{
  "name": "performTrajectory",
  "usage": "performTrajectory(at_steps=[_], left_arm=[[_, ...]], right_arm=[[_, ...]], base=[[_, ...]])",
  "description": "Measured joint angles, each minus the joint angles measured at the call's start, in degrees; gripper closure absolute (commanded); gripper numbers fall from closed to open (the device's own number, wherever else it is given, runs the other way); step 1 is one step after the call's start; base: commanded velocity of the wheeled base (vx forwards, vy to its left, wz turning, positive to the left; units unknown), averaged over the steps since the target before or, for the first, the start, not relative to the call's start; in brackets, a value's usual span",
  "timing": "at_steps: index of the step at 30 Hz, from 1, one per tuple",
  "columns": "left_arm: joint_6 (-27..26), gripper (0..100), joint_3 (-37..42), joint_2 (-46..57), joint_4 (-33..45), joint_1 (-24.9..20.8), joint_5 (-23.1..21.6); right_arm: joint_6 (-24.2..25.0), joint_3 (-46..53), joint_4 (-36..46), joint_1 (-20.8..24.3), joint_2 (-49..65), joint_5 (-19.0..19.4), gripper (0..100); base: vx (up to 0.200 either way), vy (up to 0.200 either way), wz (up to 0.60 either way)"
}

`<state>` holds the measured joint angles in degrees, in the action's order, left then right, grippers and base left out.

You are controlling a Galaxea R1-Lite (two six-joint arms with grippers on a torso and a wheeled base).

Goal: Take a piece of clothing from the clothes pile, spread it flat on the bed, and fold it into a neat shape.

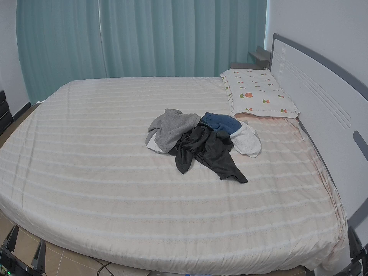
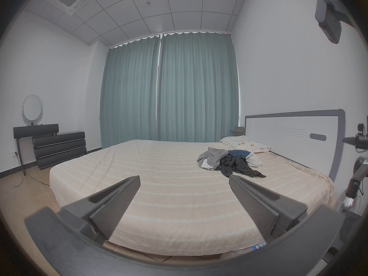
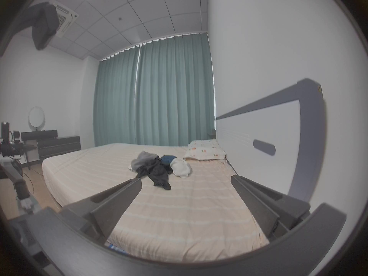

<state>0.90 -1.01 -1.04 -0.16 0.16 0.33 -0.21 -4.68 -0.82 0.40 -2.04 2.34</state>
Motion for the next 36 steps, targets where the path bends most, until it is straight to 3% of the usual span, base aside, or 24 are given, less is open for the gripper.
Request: performTrajectory(at_steps=[9, 16, 25, 36], left_arm=[[0.0, 0, 0.0, 0.0, 0.0, 0.0, 0.0], [0.0, 0, 0.0, 0.0, 0.0, 0.0, 0.0], [0.0, 0, 0.0, 0.0, 0.0, 0.0, 0.0], [0.0, 0, 0.0, 0.0, 0.0, 0.0, 0.0]], right_arm=[[0.0, -8.9, -0.1, 0.4, -14.9, 4.5, 0], [3.8, -11.7, -6.7, 2.2, -33.5, 5.8, 0], [11.9, -18.2, -17.3, 5.4, -59.2, 4.0, 0], [22.3, -35.0, -24.8, 9.7, -91.3, 0.5, 0]], base=[[0.000, 0.000, 0.00], [0.000, 0.000, 0.00], [0.000, 0.000, 0.00], [0.000, 0.000, 0.00]])
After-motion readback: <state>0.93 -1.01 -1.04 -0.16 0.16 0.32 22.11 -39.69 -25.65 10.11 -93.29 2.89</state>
